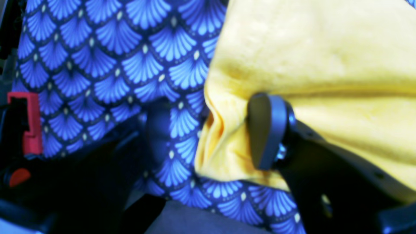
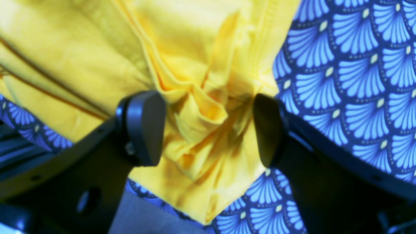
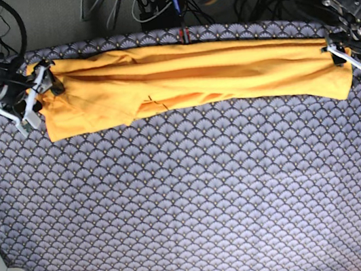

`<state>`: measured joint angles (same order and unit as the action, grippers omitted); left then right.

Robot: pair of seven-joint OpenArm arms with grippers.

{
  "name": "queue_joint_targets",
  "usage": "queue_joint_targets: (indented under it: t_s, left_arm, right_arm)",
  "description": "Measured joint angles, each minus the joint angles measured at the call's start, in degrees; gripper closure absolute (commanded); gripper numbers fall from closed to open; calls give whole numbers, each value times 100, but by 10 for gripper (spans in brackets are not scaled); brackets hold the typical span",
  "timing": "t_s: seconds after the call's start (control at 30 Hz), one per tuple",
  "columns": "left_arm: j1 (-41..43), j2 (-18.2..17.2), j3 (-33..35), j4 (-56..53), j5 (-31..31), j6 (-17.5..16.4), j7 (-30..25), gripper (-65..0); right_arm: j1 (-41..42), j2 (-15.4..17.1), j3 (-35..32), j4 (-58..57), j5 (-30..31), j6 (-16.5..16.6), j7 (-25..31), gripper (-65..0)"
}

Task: Fold the T-shirt properly
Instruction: 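Hold the folded shirt ends with both grippers, adjusting the grip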

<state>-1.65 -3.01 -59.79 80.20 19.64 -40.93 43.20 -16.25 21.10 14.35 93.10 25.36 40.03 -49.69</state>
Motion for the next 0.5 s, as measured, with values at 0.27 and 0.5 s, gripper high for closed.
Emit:
queue_joint_targets:
  t_s: [0.27, 0.5]
  left_arm:
    - [-63, 85, 0, 225, 179, 42, 160, -432]
    - [-173, 81, -2, 162, 240, 37, 291, -432]
  right_arm:
    - [0, 0, 0, 0, -2, 0, -2, -433]
    - [0, 0, -2, -2, -2, 0, 11, -433]
